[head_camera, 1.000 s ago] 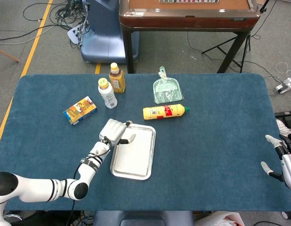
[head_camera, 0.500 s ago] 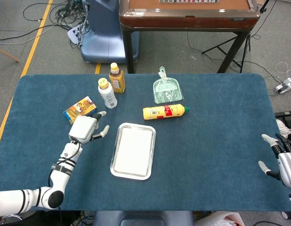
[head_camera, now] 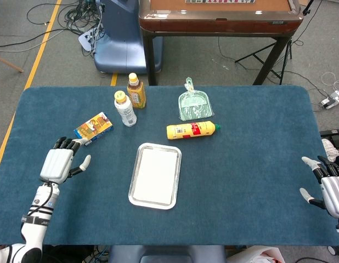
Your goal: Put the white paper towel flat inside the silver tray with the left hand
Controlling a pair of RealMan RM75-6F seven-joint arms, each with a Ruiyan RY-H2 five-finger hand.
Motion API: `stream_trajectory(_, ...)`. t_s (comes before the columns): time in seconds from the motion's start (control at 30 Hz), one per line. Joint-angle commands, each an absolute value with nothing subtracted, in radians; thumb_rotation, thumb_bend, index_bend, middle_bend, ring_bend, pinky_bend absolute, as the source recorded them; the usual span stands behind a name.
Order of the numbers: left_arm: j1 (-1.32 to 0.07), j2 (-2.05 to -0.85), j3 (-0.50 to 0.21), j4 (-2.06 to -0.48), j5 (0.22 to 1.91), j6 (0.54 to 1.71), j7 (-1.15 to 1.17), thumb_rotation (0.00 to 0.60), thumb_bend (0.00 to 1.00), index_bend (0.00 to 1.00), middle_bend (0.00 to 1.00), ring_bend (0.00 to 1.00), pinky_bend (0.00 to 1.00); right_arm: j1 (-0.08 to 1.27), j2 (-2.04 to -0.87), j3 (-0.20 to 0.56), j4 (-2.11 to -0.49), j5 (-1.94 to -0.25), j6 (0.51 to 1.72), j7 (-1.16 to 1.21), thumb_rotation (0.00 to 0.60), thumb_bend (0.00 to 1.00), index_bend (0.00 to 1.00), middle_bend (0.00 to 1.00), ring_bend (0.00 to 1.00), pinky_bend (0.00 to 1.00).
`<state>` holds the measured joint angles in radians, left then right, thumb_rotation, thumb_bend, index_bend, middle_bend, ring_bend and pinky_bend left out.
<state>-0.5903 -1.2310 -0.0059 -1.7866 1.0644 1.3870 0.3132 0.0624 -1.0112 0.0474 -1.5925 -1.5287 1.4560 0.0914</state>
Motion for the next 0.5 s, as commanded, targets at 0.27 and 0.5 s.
stream_trajectory(0.27,-0.427,-1.165,0.072,-1.860,1.187,1.503,0.299,0.000,0.23,0.19,0.22,0.15,0.04,0.091,-1.002,0.041,-1.583,-1.574,1.443,0.108,0.600,0.26,0.18,0.24,0.10,0.18)
stream_trajectory(0.5,-0.321,-1.168,0.090,-1.877,1.240,1.591,0.295,0.024,0.23,0.19,0.22,0.15,0.04,0.098,-1.017,0.040,-1.570,-1.583,1.446,0.120,0.600,0.26,0.18,0.24,0.10,0.18)
